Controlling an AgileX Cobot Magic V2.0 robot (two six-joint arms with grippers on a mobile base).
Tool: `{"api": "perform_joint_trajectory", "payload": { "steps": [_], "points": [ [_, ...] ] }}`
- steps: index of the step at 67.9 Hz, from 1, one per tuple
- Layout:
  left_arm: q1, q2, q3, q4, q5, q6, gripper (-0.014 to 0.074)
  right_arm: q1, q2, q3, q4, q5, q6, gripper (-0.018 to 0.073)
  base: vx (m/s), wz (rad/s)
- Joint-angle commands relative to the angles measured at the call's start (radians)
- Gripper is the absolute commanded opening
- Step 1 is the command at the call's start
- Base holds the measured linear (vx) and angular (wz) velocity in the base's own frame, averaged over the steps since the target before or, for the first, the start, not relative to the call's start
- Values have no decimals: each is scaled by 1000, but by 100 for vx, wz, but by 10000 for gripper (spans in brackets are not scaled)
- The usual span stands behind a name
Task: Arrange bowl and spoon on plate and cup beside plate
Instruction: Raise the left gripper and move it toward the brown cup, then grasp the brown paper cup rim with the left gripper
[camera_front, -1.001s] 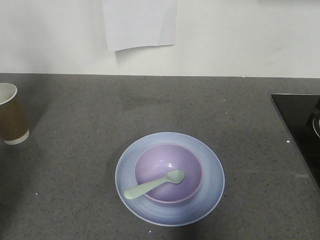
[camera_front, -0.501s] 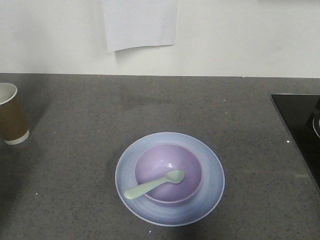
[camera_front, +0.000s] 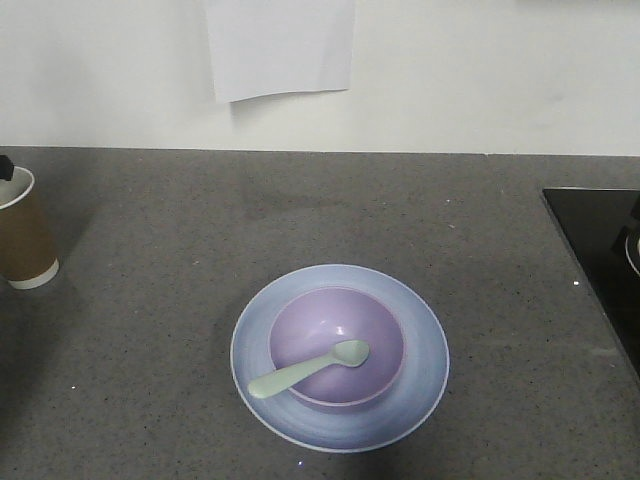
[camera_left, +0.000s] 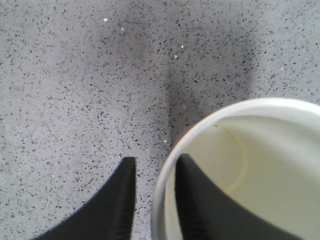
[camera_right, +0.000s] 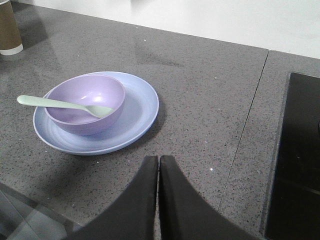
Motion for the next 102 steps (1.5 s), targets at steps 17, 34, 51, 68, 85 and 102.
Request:
{"api": "perform_joint_trajectory", "payload": {
  "steps": [17,34,51,68,85,102],
  "points": [
    [-32,-64,-23,-87,2,62,-8,-5,26,-20,-4,-66,0,-6,0,0],
    [-144,-169,-23,-195,71,125,-8,-5,26,-20,-4,-66,0,-6,0,0],
    [-273,-261,8,-327,101,167,-8,-5,26,-20,-4,-72,0,-6,0,0],
    [-374,-268,152,-322,99,175,-8,-5,26,-20,-1,-73,1,-6,0,0],
    [-428,-268,242,-308,48,190,-8,-5,26,-20,1,-76,1,-6,0,0],
    [-428,-268,245,-299,44,192,-8,-5,26,-20,1,-76,4,-6,0,0]
  ]
}}
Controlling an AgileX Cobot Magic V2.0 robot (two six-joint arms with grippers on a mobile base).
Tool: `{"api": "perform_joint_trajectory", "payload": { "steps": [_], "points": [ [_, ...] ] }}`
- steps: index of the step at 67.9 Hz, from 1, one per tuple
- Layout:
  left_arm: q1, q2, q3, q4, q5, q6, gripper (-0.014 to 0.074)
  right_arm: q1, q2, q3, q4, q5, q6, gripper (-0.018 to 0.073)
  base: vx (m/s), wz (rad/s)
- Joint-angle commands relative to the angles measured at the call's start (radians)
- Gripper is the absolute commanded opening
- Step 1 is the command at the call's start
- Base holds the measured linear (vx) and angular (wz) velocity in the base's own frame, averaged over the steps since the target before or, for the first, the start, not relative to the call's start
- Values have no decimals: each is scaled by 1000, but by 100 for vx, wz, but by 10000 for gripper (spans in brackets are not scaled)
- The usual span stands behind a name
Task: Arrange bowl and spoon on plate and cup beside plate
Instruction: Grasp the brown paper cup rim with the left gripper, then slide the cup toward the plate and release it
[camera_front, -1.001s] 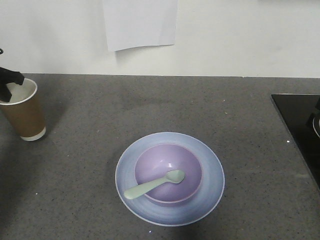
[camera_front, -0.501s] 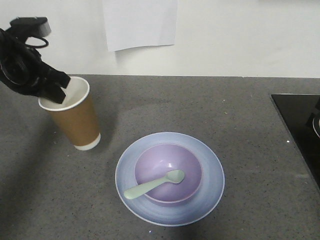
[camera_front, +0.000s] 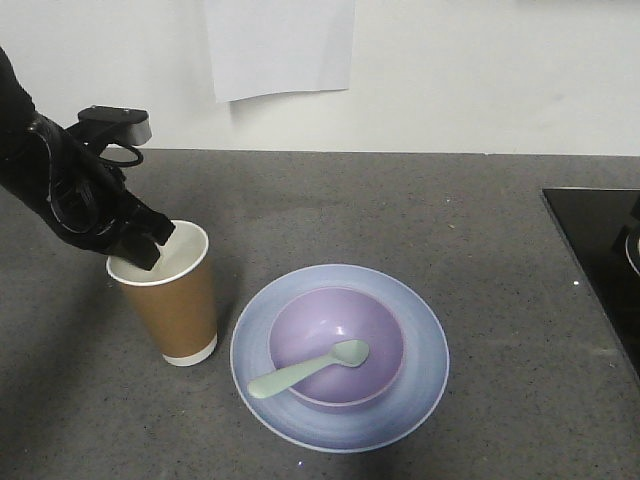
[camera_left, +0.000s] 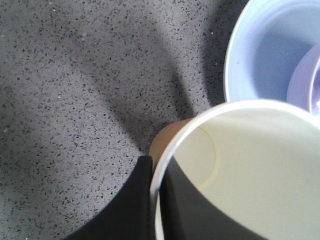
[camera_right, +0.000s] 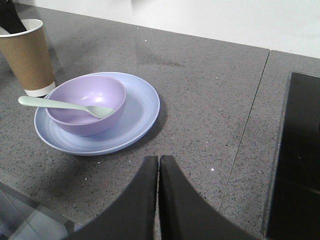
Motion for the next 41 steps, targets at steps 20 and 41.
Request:
{"api": "perform_joint_trajectory", "payload": {
  "steps": [20,41],
  "points": [
    [-6,-42,-23,-26,-28,4,22,-5,26,-20,-1,-77,2,-6,0,0],
    [-6,-42,-23,-26,-28,2,244,-5,26,-20,-1,-77,2,-6,0,0]
  ]
}}
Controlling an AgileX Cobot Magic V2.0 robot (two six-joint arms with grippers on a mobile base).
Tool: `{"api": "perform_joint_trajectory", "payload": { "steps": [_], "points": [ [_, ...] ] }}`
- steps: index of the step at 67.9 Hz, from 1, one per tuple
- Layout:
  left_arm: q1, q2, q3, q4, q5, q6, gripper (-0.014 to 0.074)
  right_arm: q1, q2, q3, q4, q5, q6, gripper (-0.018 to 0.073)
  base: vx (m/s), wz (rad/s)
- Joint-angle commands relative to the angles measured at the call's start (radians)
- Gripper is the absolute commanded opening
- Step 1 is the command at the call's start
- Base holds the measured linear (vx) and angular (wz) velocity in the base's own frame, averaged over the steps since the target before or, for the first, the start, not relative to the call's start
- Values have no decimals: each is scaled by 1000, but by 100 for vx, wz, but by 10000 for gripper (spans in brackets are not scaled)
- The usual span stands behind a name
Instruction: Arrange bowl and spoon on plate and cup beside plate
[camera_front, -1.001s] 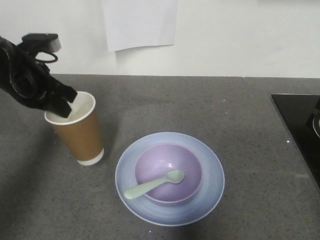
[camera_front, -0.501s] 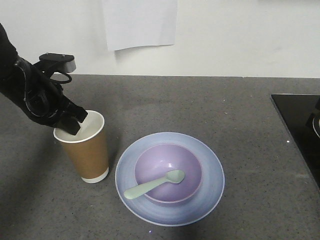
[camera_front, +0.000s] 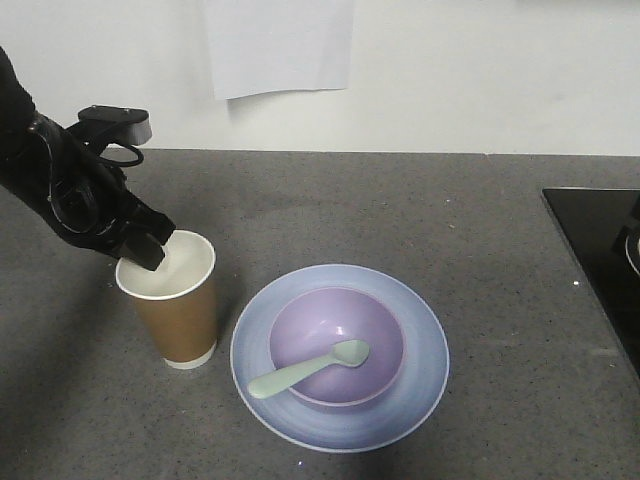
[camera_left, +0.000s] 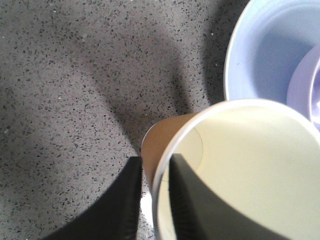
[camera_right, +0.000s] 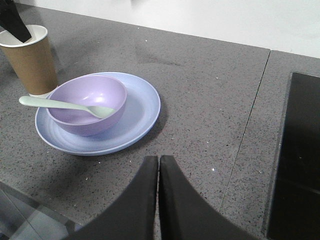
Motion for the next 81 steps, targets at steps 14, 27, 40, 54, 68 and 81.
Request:
{"api": "perform_joint_trajectory", "payload": {
  "steps": [14,27,40,54,68,81],
  "points": [
    [-6,-47,-24,-27,-22,0,375,-5,26,-20,-3,-77,1,-6,0,0],
    [-6,-104,-24,-27,-52,0,384,-5,26,-20,-3,-85,1,-6,0,0],
    [-6,-198,-24,-27,-86,0,375,-5,26,-20,-3,-143,2,-6,0,0],
    [-6,-341,-23,10,-138,1,237,-5,88,-20,-28,-276,2,-6,0,0],
    [-6,-513,-23,156,-236,-8,-9,-5,219,-20,-50,-399,1,-6,0,0],
    [-6,-660,4,337,-320,-125,-8,-5,264,-20,-60,-464,1,-6,0,0]
  ]
}}
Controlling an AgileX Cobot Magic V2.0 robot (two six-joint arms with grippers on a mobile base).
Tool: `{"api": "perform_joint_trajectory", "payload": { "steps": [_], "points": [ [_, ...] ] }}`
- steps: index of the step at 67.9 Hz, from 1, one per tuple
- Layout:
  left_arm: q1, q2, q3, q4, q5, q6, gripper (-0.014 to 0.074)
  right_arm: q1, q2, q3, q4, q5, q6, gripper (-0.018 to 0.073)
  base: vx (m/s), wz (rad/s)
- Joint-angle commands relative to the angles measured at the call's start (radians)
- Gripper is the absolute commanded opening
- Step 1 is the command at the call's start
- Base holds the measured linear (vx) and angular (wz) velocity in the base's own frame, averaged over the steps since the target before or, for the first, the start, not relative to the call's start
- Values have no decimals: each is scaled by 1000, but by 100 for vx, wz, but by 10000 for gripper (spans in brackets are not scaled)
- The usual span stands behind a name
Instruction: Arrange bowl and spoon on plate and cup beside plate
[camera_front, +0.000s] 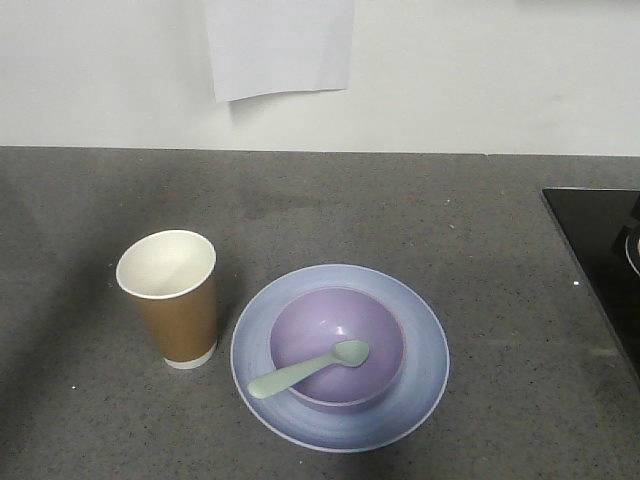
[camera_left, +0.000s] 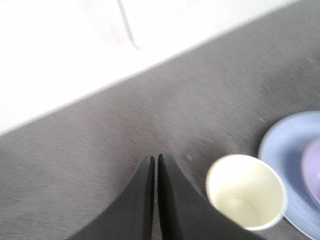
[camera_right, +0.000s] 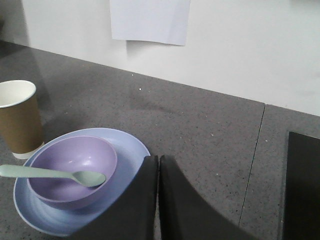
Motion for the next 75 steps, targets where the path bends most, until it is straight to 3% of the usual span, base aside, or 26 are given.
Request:
{"api": "perform_joint_trajectory", "payload": {
  "steps": [1,16,32,52,63,70,75],
  "points": [
    [-6,-88,8,96,-114,-72,-8,-5,24,-23,-14,-98,1,-6,0,0],
    [-6,-282,194,250,-217,-176,-8,-5,24,-23,-13,-98,1,-6,0,0],
    [-6,-404,309,239,-155,-175,-8,-5,24,-23,-13,-98,1,-6,0,0],
    [-6,-417,314,239,-114,-175,-8,-5,24,-23,-13,-98,1,-6,0,0],
    [-6,-419,336,202,-72,-179,-8,-5,24,-23,-13,-98,1,-6,0,0],
    [-6,-443,467,171,-175,-180,-8,-5,24,-23,-10,-98,1,-6,0,0],
    [-6,-484,622,115,-351,-180,-8,-5,24,-23,-10,-98,1,-6,0,0]
  ]
}}
